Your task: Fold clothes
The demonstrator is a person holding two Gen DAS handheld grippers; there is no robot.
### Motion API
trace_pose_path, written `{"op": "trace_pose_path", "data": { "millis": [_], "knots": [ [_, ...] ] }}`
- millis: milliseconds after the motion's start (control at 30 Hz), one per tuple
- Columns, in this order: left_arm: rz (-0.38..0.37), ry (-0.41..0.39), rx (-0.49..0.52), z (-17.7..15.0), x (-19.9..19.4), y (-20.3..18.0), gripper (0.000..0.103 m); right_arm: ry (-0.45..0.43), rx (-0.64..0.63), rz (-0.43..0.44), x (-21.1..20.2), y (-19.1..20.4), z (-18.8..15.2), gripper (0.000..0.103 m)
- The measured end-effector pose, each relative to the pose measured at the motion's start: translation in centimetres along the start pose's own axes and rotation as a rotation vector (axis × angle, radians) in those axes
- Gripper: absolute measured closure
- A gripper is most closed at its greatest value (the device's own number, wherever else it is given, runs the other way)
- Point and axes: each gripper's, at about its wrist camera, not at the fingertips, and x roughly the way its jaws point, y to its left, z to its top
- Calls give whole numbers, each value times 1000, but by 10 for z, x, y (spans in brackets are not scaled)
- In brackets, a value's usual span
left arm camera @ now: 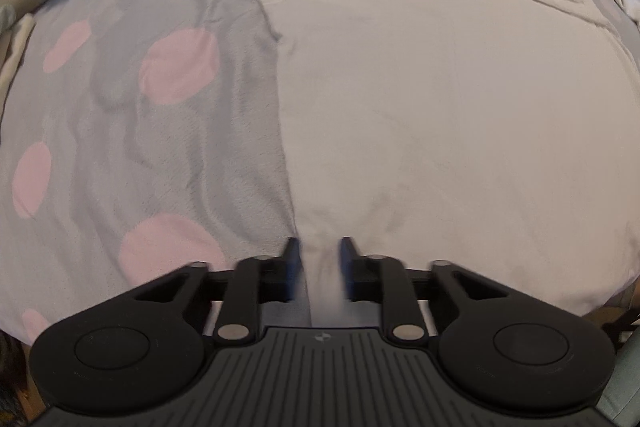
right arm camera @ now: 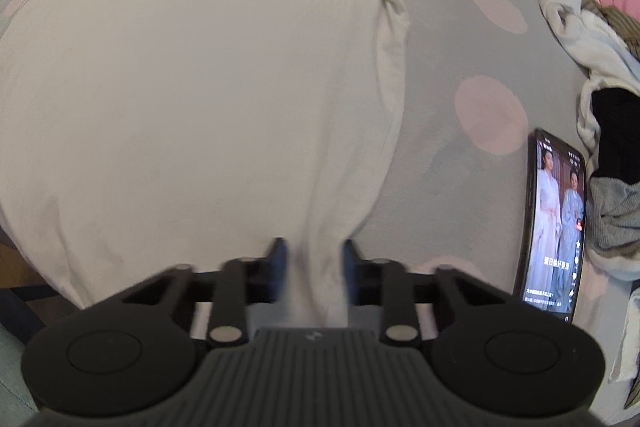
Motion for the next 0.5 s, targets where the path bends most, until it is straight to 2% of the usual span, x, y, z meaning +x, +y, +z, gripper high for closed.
{"op": "trace_pose_path", "data": {
  "millis": [67,200,367,500],
  "knots": [
    [10,-16,8,-1,-4,-2,103,-18,-9,-18,-3,7,-3,96],
    [-41,-97,-35,1,-25,5,103,-67,8,-51,-14,10,-1,97],
    [-53,-213,-90,7,-50,16,103,-143,53,-93,-32,5,6,97],
    [-46,-297,-129,18,-64,26,103,-245,34,-168,-51,12,23,98]
  ]
}}
